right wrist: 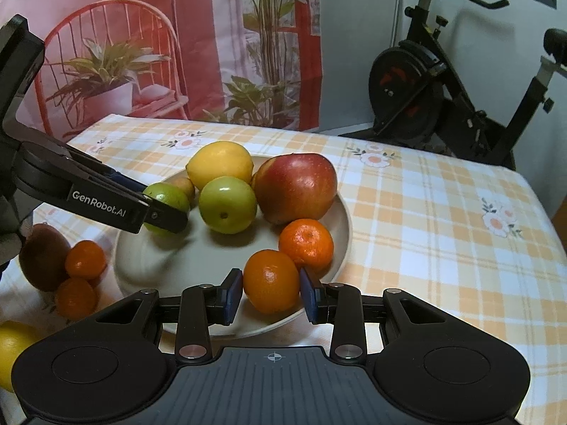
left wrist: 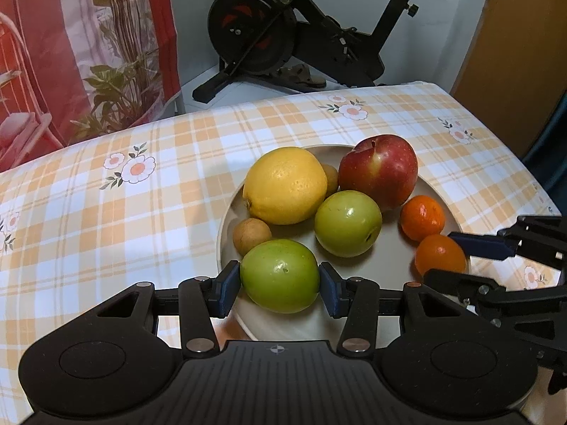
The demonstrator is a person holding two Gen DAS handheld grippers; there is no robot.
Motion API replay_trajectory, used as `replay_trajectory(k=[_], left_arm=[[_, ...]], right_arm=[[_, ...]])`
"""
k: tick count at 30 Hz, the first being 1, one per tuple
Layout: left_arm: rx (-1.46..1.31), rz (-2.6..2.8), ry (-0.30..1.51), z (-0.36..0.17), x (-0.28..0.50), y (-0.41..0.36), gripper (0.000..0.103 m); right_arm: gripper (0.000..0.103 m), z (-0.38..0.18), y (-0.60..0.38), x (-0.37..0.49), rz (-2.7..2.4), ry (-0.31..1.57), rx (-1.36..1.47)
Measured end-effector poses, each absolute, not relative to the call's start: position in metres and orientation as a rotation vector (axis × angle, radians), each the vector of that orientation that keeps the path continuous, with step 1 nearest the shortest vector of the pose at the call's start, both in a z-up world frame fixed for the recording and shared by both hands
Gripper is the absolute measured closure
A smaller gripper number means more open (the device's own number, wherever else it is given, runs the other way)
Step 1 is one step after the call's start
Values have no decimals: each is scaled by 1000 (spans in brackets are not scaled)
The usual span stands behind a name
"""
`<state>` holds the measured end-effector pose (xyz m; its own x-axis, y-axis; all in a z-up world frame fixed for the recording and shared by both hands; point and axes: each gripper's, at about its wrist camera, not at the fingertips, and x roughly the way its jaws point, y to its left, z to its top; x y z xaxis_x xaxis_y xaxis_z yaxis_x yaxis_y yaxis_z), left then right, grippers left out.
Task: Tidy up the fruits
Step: 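Open the left tool on the plate while the right tool releases the tangerine there, then withdraw both tools from the plate toward the large yellow lemon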
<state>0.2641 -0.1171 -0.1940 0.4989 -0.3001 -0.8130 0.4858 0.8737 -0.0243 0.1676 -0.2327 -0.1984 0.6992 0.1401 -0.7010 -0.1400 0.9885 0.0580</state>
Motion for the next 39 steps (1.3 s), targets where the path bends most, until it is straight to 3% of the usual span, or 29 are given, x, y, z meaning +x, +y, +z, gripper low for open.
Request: replay_trajectory(k=[22,39], left_arm=[[186,-482,902,-170,244,-102,45],[131,-442,856,-134,194,-30,45]], right_arm=[[65,-182,-230,152,137,745,1],[65,-158,-188,115,210,722,67]])
